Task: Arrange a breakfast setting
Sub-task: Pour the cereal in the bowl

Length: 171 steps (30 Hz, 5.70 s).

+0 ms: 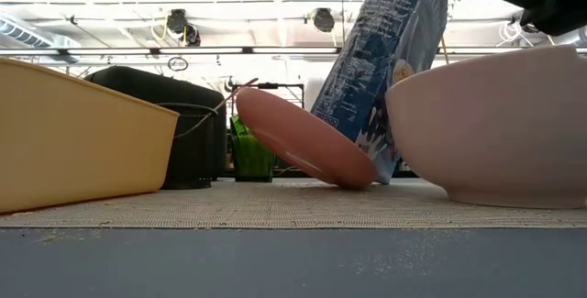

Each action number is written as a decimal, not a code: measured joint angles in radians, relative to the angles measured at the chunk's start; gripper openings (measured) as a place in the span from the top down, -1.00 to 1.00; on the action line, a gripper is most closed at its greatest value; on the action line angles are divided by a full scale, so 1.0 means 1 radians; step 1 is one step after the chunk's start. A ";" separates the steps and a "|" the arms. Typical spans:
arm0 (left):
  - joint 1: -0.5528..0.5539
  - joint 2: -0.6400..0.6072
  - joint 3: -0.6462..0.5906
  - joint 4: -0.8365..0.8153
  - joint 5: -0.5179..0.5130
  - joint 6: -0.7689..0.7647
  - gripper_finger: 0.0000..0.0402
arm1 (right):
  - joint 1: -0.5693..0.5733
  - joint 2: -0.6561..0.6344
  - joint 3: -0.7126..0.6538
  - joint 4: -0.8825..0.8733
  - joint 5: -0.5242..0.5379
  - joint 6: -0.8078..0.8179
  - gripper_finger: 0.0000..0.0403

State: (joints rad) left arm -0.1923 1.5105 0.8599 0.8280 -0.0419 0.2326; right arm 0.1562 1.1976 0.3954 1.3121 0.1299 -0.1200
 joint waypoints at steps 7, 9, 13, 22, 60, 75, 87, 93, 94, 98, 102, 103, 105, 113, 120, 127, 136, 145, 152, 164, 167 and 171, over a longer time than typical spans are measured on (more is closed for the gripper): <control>-0.013 0.124 0.083 -0.087 -0.180 0.074 -0.73 | 0.000 0.000 0.000 0.003 0.000 0.000 0.99; -0.013 0.166 0.108 -0.086 -0.213 0.080 -0.73 | 0.000 0.000 0.000 0.003 0.000 0.000 0.99; -0.012 0.250 0.163 -0.094 -0.237 0.073 -0.73 | 0.000 0.000 0.000 0.005 0.000 0.000 0.99; 0.002 0.391 0.258 -0.109 -0.257 0.078 -0.73 | 0.000 0.000 0.000 0.009 0.000 -0.001 0.99; 0.014 0.388 0.263 -0.125 -0.285 0.012 0.43 | 0.000 0.001 -0.001 0.088 -0.002 0.003 0.99; 0.014 0.356 0.262 -0.131 -0.295 0.022 0.96 | 0.002 -0.059 -0.001 0.117 -0.003 0.002 0.99; 0.011 0.273 0.261 -0.163 -0.335 0.026 0.97 | 0.003 -0.316 -0.002 -0.096 -0.088 0.003 0.84; 0.006 0.172 0.261 -0.296 -0.342 0.017 0.97 | 0.003 -0.450 -0.002 -0.271 -0.104 0.003 0.41; 0.005 0.157 0.261 -0.321 -0.343 0.016 0.97 | 0.003 -0.471 -0.002 -0.305 -0.099 0.003 0.32; -0.001 0.097 0.261 -0.389 -0.345 0.014 0.97 | 0.003 -0.523 -0.002 -0.396 -0.061 0.003 0.01; -0.005 0.039 0.261 -0.446 -0.346 0.006 0.97 | 0.003 -0.546 -0.002 -0.449 -0.048 0.003 -0.23; -0.005 0.026 0.261 -0.463 -0.346 0.001 0.97 | 0.003 -0.549 -0.002 -0.460 -0.048 0.003 -0.27; -0.007 -0.002 0.261 -0.501 -0.343 -0.002 0.97 | 0.003 -0.549 -0.002 -0.486 -0.048 -0.002 -0.33; -0.009 -0.083 0.261 -0.618 -0.334 -0.036 0.97 | 0.002 -0.545 0.060 -0.649 0.028 -0.085 -0.39; -0.013 -0.088 0.261 -0.634 -0.333 -0.050 0.97 | 0.002 -0.456 0.316 -1.093 0.079 -0.095 -0.40; -0.013 -0.088 0.262 -0.640 -0.333 -0.054 0.97 | -0.006 -0.310 0.432 -1.197 0.078 -0.104 -0.40; -0.021 -0.088 0.262 -0.653 -0.334 -0.048 0.97 | -0.006 -0.219 0.442 -1.197 0.079 -0.185 -0.08; -0.021 -0.087 0.262 -0.650 -0.334 -0.048 0.97 | -0.006 -0.214 0.442 -1.191 0.077 -0.210 0.74; -0.021 -0.088 0.262 -0.641 -0.338 -0.044 0.97 | -0.006 -0.214 0.442 -1.170 0.076 -0.215 0.95; -0.021 -0.089 0.265 -0.632 -0.333 -0.051 0.87 | -0.006 -0.212 0.441 -1.161 0.075 -0.221 0.99; -0.021 -0.089 0.265 -0.634 -0.333 -0.053 0.85 | -0.006 -0.212 0.441 -1.161 0.076 -0.225 0.99; -0.021 -0.089 0.265 -0.636 -0.333 -0.070 0.67 | -0.006 -0.212 0.440 -1.154 0.079 -0.225 1.00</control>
State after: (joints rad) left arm -0.2134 1.4220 1.1244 0.1921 -0.3748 0.1624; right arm 0.1497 0.9859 0.8352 0.1582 0.2086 -0.3454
